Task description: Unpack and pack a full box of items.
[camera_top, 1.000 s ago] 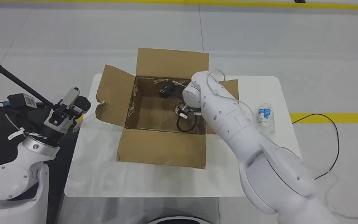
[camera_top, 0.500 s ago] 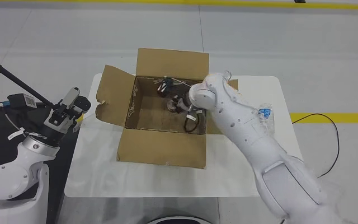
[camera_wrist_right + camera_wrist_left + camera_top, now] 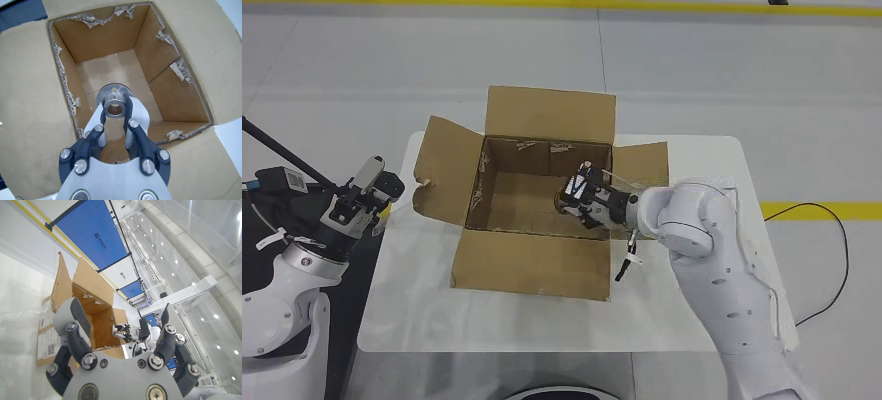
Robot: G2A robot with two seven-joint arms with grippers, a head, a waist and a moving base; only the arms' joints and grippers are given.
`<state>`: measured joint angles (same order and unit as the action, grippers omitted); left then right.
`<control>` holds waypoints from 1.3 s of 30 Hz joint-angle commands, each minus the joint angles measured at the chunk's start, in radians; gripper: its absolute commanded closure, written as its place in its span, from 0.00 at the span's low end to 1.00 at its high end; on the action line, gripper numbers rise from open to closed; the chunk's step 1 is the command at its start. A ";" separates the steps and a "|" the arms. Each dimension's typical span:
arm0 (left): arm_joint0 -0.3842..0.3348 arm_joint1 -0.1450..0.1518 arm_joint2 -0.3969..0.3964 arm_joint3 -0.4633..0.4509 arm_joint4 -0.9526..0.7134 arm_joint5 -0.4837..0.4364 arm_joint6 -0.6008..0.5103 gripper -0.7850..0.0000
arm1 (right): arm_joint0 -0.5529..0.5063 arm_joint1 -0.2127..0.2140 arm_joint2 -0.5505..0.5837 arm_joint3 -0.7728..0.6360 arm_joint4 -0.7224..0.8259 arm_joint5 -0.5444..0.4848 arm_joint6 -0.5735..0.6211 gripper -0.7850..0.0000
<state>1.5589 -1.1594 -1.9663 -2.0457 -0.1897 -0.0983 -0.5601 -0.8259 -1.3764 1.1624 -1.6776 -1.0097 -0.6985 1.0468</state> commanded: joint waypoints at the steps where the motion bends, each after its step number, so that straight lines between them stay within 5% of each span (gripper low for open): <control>1: 0.000 0.000 0.000 0.000 0.000 0.000 0.000 0.00 | -0.020 0.007 0.025 -0.033 0.013 -0.008 -0.023 1.00; 13: 0.000 0.000 0.000 0.000 0.000 0.000 0.000 0.00 | -0.069 0.043 0.109 -0.118 0.113 -0.110 -0.129 1.00; 39: 0.000 0.000 0.000 0.000 0.000 0.000 0.000 0.00 | -0.109 0.067 0.130 -0.141 0.071 -0.077 -0.222 1.00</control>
<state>1.5589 -1.1594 -1.9663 -2.0457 -0.1897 -0.0983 -0.5601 -0.9341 -1.3112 1.2857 -1.8166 -0.9309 -0.7790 0.8286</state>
